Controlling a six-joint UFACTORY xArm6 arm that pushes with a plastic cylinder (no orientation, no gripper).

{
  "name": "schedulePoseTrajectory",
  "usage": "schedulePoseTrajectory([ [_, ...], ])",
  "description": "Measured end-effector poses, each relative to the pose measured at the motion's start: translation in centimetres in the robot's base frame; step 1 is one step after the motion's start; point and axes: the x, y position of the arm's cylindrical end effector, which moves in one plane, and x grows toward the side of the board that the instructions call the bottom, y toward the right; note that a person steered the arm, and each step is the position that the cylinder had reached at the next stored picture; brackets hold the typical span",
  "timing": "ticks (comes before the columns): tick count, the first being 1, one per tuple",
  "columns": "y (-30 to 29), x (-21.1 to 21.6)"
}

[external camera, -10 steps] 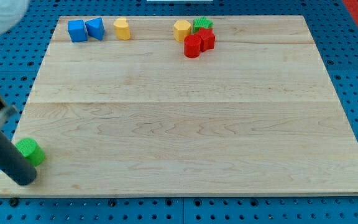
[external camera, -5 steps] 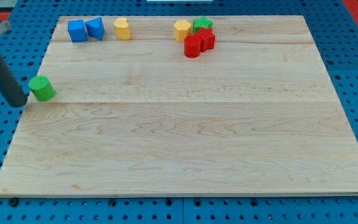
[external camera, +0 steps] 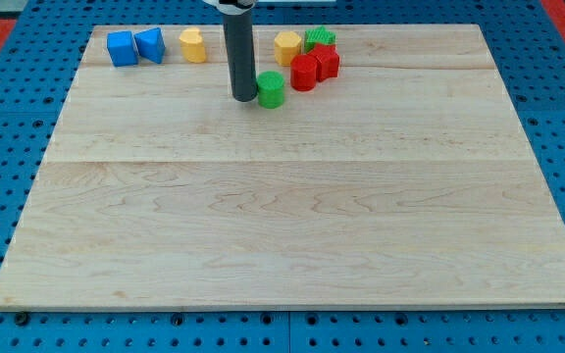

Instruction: Push the green circle below the yellow hexagon

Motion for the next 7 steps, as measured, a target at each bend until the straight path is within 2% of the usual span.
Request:
schedulePoseTrajectory([
  [3,0.6,0.6],
  [4,1.2,-0.5],
  [5,0.4,1.8],
  [6,1.6,2.3],
  [7,3.6,0.4],
])
